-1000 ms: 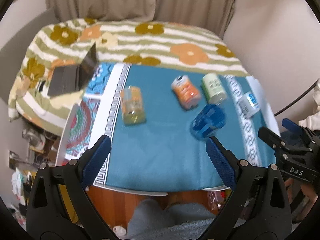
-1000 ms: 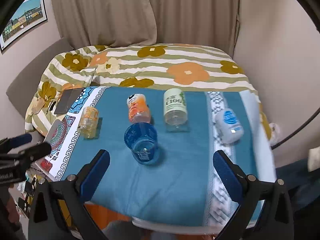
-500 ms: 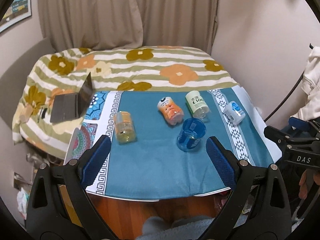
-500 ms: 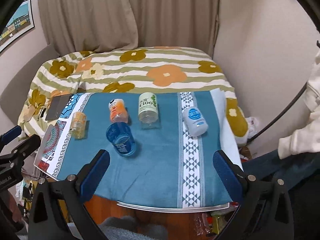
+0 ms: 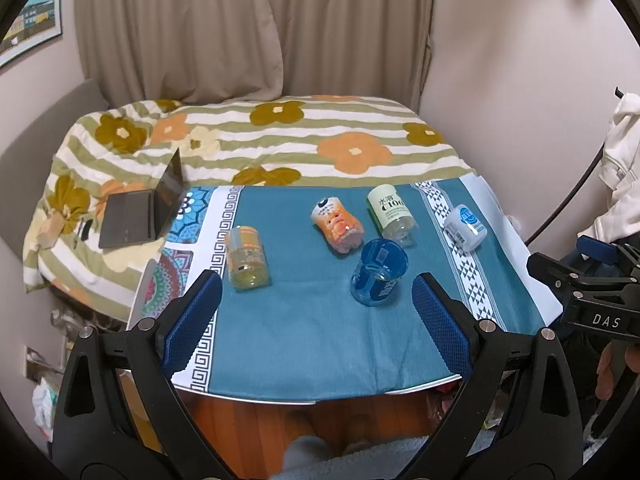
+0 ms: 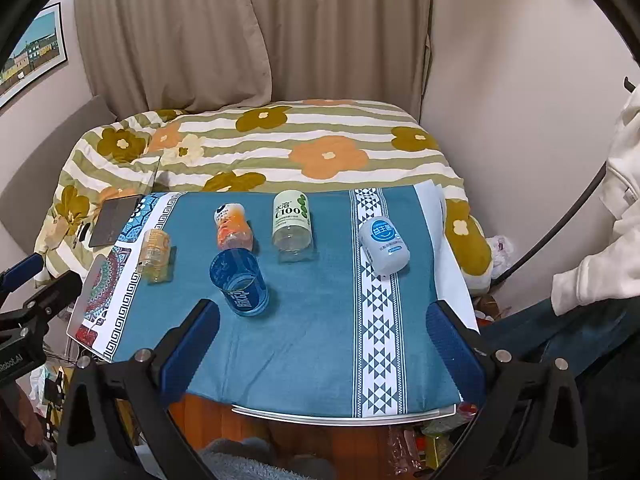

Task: Flip cup upright

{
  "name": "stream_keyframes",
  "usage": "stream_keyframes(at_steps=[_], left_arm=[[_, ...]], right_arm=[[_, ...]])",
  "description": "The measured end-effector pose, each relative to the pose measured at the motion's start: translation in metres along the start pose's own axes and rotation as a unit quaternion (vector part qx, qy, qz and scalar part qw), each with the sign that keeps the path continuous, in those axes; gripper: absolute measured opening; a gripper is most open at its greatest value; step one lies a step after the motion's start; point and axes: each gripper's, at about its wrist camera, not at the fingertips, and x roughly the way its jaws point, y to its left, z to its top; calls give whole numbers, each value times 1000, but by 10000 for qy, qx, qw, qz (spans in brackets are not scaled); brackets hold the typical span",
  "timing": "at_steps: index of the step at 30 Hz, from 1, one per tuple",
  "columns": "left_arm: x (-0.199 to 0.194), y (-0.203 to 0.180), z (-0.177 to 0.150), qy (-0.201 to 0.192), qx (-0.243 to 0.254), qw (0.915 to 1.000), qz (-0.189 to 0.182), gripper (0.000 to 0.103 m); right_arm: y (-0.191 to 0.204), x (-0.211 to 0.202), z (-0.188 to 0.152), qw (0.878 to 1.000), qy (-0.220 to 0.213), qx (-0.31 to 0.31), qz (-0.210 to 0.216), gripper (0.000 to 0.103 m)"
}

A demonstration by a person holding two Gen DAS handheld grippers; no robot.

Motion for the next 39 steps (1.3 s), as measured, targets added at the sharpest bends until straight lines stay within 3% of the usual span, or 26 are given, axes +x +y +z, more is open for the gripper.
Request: stream_keyframes(at_steps=[31,39], left_arm=[[0,3,2,28,46,10000,5,101],[-1,9,3,-13,-24,9999,159,101]], right_arm=[[0,-1,-1,10000,-18,62,0,103],[0,-1,0,10000,-24,71,3,103]])
